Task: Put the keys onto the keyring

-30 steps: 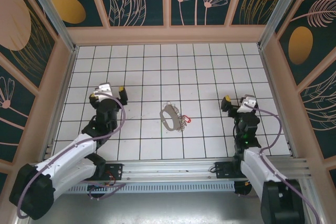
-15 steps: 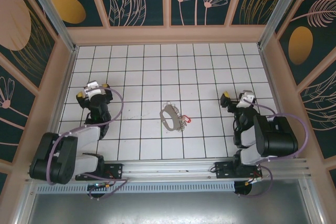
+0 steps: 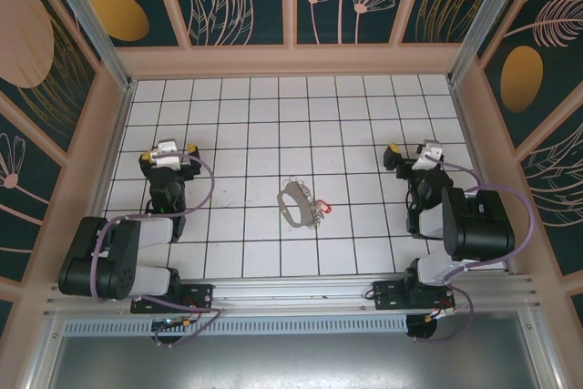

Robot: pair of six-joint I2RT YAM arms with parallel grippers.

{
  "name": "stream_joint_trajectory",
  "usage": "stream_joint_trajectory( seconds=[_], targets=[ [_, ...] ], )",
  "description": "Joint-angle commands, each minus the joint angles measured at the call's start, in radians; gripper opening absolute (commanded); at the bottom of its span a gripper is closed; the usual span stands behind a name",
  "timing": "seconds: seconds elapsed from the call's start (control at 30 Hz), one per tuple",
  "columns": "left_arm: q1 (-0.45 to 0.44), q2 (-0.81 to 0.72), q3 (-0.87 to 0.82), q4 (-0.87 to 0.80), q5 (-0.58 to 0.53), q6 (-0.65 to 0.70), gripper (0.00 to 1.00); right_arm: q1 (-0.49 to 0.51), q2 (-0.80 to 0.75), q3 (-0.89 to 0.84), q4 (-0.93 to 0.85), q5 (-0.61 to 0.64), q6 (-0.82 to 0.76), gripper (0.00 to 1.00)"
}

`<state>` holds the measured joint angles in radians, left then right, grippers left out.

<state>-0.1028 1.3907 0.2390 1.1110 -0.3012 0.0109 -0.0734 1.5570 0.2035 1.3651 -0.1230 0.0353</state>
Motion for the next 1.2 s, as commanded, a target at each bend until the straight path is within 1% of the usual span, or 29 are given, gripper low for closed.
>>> stream_joint_trajectory(
  seconds=[0.0, 0.03, 0.13, 0.23, 0.27, 0.3, 0.33, 0.37, 0.5, 1.17],
  targets=[
    [0.005, 0.049, -0.011, 0.118, 0.08, -0.008, 0.99, 0.015, 0.002, 0.013, -0.044, 0.026, -0.016, 0.99],
    [0.01, 0.049, -0.002, 0.092, 0.084, -0.012, 0.99, 0.017, 0.003, 0.014, -0.046, 0.029, -0.017, 0.99],
    [0.019, 0.061, 0.001, 0.101, 0.078, -0.026, 0.99, 0.017, 0.002, 0.013, -0.047, 0.029, -0.017, 0.99],
    [0.055, 0.112, -0.021, 0.177, 0.116, -0.059, 0.99, 0.017, 0.002, 0.013, -0.045, 0.029, -0.017, 0.99],
    [0.056, 0.143, -0.036, 0.252, 0.113, -0.058, 0.99, 0.017, 0.002, 0.014, -0.045, 0.029, -0.017, 0.99],
    [0.055, 0.141, -0.026, 0.224, 0.098, -0.068, 0.99, 0.017, 0.002, 0.014, -0.045, 0.029, -0.017, 0.99],
    [0.059, 0.123, -0.011, 0.16, 0.104, -0.072, 0.99, 0.018, 0.003, 0.013, -0.044, 0.029, -0.017, 0.99],
    [0.061, 0.135, -0.013, 0.191, 0.101, -0.072, 0.99, 0.017, 0.002, 0.014, -0.045, 0.029, -0.017, 0.99],
    [0.064, 0.131, -0.004, 0.167, 0.109, -0.075, 0.99, 0.017, 0.003, 0.013, -0.045, 0.029, -0.017, 0.99],
    [0.064, 0.133, -0.009, 0.176, 0.106, -0.074, 0.99, 0.019, 0.002, 0.015, -0.049, 0.032, -0.018, 0.99]
  ],
)
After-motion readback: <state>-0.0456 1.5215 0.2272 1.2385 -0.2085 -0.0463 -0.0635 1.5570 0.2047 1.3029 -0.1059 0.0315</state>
